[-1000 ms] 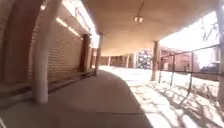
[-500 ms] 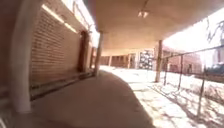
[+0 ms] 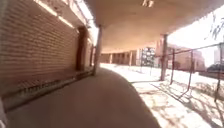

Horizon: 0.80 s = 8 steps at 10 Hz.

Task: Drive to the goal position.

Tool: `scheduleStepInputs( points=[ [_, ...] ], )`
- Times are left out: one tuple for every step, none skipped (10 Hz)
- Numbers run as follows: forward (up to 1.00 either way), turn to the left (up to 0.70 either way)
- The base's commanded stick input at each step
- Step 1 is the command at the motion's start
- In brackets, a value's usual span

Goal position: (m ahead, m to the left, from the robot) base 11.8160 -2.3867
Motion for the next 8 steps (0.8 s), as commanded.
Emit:
scheduleStepInputs(
  points=[
    [0.85, 0.0],
    [0.85, 0.0],
    [0.85, 0.0],
    [0.85, 0.0],
    [0.85, 0.0],
    [0.85, 0.0],
    [0.85, 0.0],
    [0.85, 0.0]
  ],
)
